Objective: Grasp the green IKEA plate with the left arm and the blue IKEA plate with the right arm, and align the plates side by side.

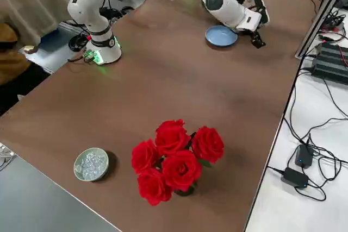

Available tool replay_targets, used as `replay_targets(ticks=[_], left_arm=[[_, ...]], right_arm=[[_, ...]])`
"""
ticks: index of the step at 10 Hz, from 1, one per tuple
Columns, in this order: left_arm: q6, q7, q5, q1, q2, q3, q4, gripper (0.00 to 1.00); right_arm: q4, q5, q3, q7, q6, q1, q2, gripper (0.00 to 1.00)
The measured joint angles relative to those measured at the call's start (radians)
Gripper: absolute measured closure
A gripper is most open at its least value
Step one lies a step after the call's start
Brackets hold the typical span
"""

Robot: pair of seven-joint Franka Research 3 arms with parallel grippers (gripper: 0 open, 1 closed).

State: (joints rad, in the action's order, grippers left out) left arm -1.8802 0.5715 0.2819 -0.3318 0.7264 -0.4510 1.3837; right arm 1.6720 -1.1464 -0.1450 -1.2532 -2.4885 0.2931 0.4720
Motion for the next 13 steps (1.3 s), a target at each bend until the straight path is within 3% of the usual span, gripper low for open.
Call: replay_targets(ticks=[2, 5, 7, 10, 12, 13], left_arm=[[0.108, -0.079, -0.001, 0.089, -0.145, -0.004, -0.017, 0.00], [0.231, -0.109, -0.031, 0.248, -0.360, -0.004, -0.014, 0.00], [0.257, -0.122, -0.105, 0.325, -0.444, 0.021, -0.006, 0.00], [0.267, -0.246, -0.208, 0.324, -0.576, 0.172, 0.044, 0.00], [0.265, -0.375, -0.248, 0.335, -0.682, 0.262, 0.140, 0.00], [0.263, -0.415, -0.262, 0.356, -0.724, 0.275, 0.183, 0.00]], right_arm=[[-0.002, 0.240, -0.051, 0.079, 0.194, -0.065, -0.058, 0.00], [-0.060, 0.722, -0.059, 0.577, 0.485, -0.119, -0.204, 0.00], [-0.102, 0.957, -0.042, 0.886, 0.622, -0.116, -0.278, 0.00], [-0.110, 1.056, -0.044, 1.088, 0.771, -0.144, -0.350, 0.00], [-0.119, 1.138, -0.046, 1.117, 0.852, -0.175, -0.385, 0.00], [-0.147, 1.156, -0.047, 1.133, 0.906, -0.179, -0.394, 0.00]])
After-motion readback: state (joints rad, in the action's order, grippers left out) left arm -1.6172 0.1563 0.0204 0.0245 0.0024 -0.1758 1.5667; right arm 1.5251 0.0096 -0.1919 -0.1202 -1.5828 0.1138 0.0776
